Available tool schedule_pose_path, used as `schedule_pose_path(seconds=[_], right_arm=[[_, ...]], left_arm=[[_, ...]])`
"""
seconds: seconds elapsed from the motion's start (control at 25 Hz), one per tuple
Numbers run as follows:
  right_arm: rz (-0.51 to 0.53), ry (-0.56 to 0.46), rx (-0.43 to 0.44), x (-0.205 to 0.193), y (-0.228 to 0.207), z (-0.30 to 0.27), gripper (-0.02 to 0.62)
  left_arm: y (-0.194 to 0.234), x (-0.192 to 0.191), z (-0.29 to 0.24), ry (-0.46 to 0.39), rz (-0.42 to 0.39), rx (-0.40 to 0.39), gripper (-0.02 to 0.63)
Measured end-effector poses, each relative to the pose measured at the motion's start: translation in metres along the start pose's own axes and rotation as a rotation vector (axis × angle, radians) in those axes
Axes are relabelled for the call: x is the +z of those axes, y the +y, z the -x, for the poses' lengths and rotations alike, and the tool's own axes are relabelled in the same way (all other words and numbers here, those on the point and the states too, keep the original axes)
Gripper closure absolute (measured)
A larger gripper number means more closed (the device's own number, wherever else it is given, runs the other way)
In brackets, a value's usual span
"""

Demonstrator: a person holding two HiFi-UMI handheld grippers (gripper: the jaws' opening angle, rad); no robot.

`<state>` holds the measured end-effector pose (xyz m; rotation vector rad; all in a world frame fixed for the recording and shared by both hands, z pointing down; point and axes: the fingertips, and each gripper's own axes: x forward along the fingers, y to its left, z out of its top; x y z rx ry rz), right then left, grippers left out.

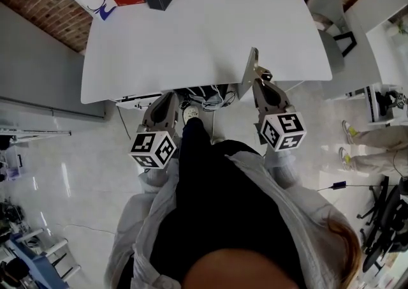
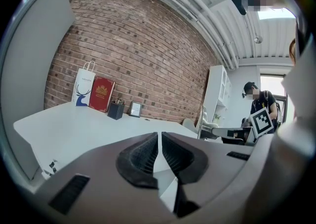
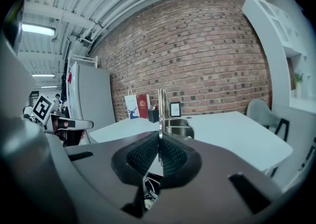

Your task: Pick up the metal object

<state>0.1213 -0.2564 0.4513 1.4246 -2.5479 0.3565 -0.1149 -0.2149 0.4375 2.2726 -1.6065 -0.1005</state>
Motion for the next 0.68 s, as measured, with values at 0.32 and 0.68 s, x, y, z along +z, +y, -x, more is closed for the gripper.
schedule_pose_path(seconds=[0.32, 0.68], right_arm=[[-0.011, -0.008, 0.020, 0.005, 0.000, -0.007, 0.584], [-0.029, -0.011, 0.031, 0.005, 0.000, -0.011, 0.584]], left_arm=[[-0.001, 0.003, -0.003, -0.004, -0.005, -0.001, 0.569], [-0.003, -0.001, -0.008, 0.005, 0.000, -0.007, 0.569]])
